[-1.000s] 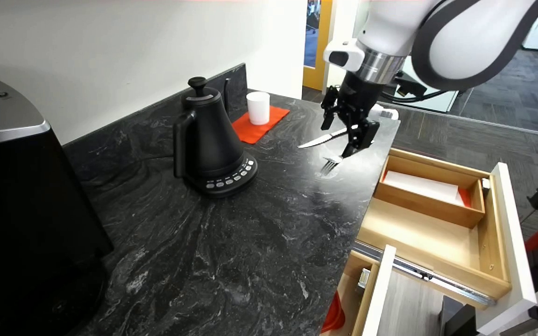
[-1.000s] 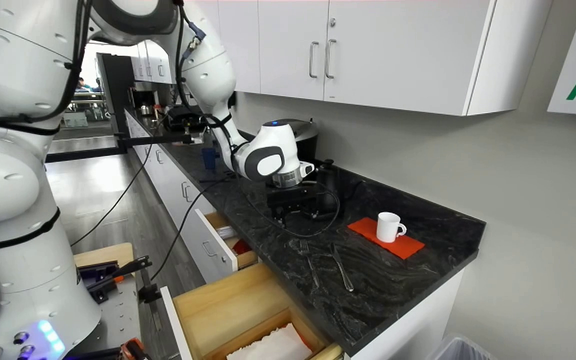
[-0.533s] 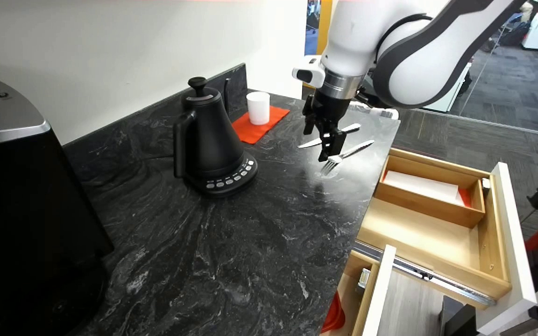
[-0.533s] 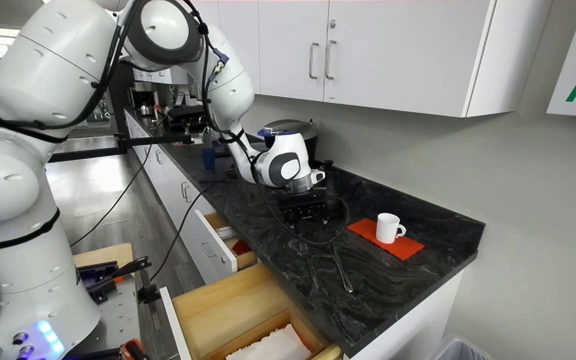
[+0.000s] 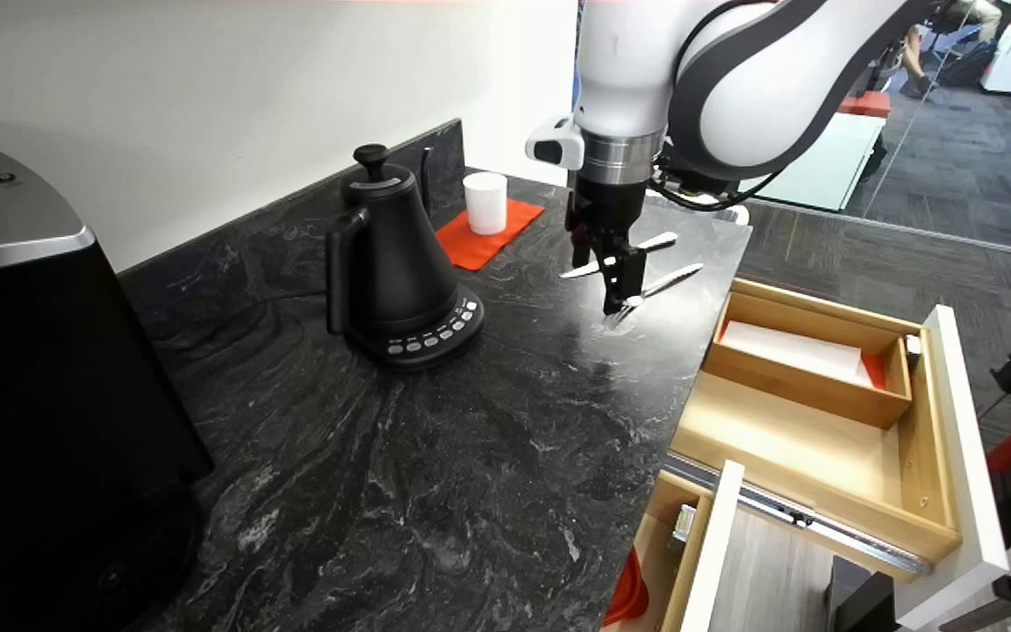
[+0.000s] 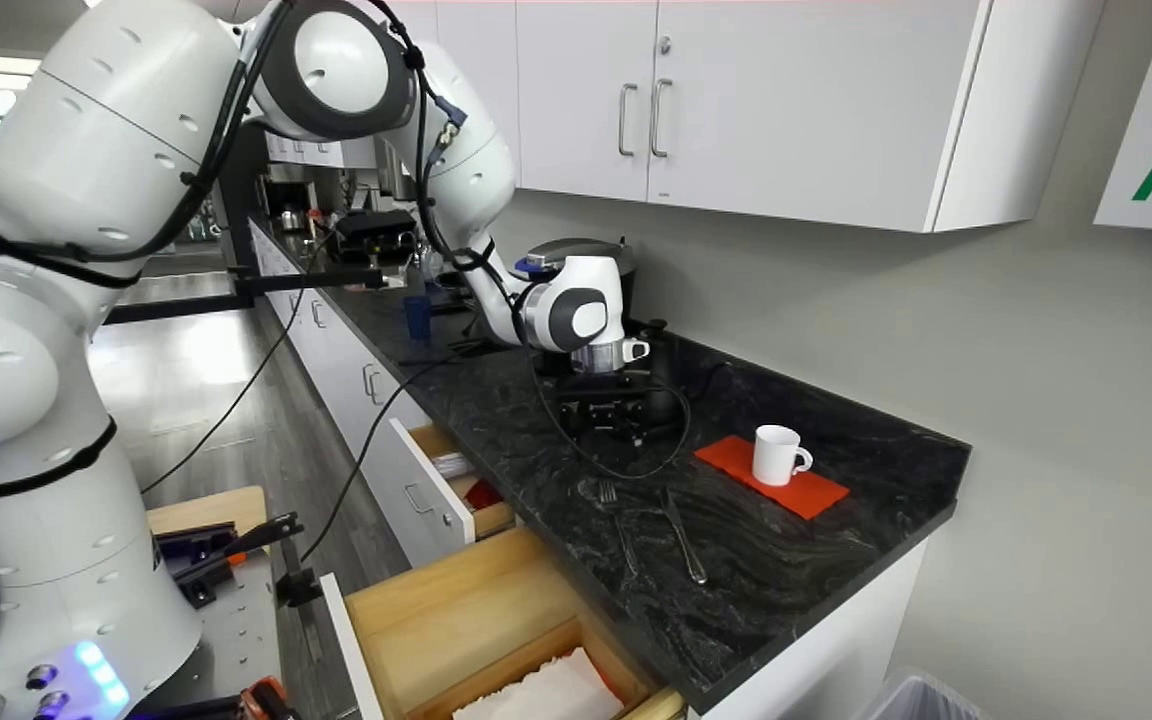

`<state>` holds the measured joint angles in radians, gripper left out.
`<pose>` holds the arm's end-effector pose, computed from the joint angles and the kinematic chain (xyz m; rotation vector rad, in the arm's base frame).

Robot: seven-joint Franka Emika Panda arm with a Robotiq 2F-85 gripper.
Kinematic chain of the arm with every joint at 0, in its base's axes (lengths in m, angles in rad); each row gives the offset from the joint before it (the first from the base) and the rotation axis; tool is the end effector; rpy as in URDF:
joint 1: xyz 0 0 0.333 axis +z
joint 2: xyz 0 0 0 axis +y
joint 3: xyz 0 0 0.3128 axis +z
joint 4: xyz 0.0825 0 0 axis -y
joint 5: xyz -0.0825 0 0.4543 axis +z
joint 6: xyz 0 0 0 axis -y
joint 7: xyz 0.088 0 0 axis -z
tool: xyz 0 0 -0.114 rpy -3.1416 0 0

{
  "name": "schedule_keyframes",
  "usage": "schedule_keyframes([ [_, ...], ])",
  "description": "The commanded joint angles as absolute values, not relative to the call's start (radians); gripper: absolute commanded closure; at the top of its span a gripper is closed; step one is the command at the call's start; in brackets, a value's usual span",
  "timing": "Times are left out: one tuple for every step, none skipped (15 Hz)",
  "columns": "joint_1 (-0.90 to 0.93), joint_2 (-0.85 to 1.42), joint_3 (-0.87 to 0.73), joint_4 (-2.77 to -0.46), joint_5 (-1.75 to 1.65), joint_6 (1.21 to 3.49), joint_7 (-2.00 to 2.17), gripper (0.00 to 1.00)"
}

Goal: Pick the fork and knife on the counter and put them in the drawer

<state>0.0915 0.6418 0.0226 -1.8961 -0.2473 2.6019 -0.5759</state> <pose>0.6690 0.0810 0.0987 2.7139 1.2999 0.0536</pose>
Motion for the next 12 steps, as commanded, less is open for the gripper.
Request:
schedule_keyframes([
  [0.058,0.635,0.05,-1.864,-0.277,2.496,-0.583,0.0],
  [0.057,0.632,0.049,-1.862,-0.284,2.475,-0.588,0.0],
  [0.048,0.629,0.055,-1.865,-0.285,2.461,-0.605,0.0],
  [0.035,0.623,0.063,-1.873,-0.281,2.454,-0.629,0.0],
  [0.028,0.621,0.065,-1.881,-0.282,2.454,-0.647,0.0],
  [0.023,0.619,0.064,-1.885,-0.283,2.453,-0.665,0.0],
  [0.02,0.621,0.065,-1.883,-0.282,2.449,-0.677,0.0],
  [0.017,0.622,0.063,-1.882,-0.285,2.45,-0.694,0.0],
  [0.015,0.622,0.06,-1.88,-0.29,2.45,-0.71,0.0],
  [0.015,0.623,0.057,-1.878,-0.298,2.45,-0.727,0.0],
  [0.018,0.623,0.052,-1.877,-0.307,2.449,-0.738,0.0],
  [0.018,0.622,0.051,-1.876,-0.314,2.444,-0.75,0.0],
])
